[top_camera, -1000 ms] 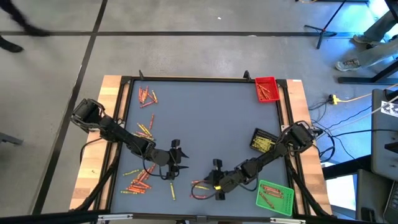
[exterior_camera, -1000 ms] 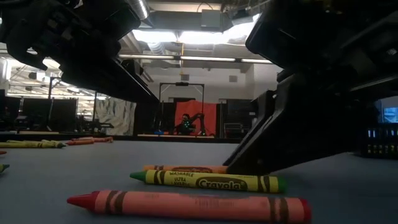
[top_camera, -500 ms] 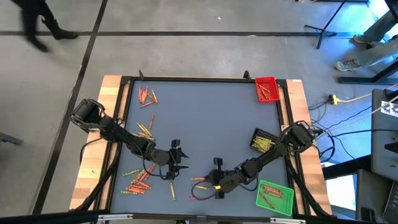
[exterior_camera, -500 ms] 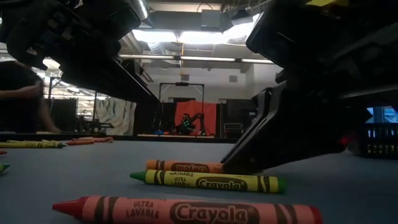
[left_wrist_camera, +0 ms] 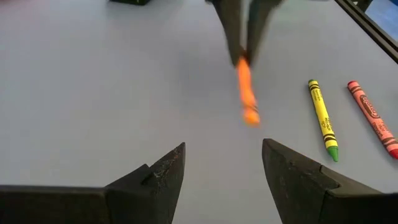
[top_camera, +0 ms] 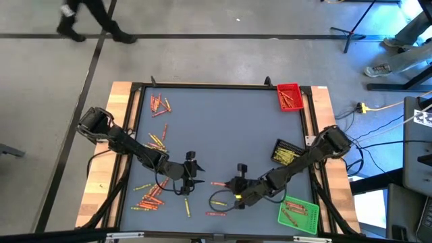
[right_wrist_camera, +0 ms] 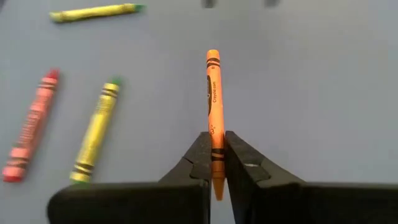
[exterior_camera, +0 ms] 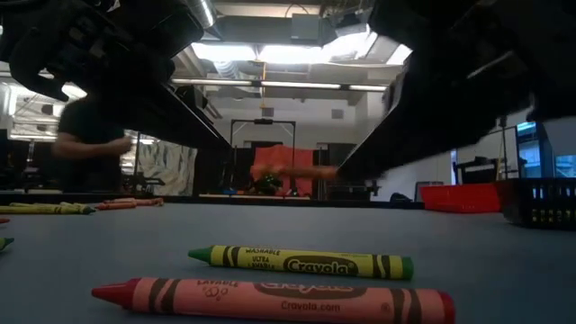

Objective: Sort crayons
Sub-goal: Put the orange crayon into the red basket

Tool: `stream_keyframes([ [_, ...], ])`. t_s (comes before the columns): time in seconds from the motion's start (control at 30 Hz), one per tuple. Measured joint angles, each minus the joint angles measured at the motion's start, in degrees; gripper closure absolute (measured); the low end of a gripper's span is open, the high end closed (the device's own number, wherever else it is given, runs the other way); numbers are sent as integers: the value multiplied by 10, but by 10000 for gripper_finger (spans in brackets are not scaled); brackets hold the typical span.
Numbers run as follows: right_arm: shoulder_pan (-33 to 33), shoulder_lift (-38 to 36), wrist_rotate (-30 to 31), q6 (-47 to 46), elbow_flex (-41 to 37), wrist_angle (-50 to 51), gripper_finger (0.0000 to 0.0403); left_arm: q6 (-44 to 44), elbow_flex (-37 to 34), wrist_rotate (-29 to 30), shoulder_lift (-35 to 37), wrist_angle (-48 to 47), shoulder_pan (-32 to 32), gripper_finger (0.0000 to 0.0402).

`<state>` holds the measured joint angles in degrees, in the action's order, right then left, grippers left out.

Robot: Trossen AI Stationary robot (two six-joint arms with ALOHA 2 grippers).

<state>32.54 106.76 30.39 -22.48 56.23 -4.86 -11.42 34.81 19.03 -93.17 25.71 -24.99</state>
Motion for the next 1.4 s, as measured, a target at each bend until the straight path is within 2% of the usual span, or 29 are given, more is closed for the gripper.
stream_keyframes([
  [0.37,-14,-163,127,-148,1,348,380,0,0,0,0,1,0,205],
  [0.6,-68,-235,166,-280,1,581,380,0,1,8,0,5,0,205],
  [0.73,-116,-260,168,-329,1,677,379,0,1,10,0,5,0,205],
  [1.03,-244,-293,181,-344,1,787,379,0,1,10,0,5,0,205],
  [1.4,-429,-304,208,-342,1,817,379,0,0,11,0,5,0,205],
])
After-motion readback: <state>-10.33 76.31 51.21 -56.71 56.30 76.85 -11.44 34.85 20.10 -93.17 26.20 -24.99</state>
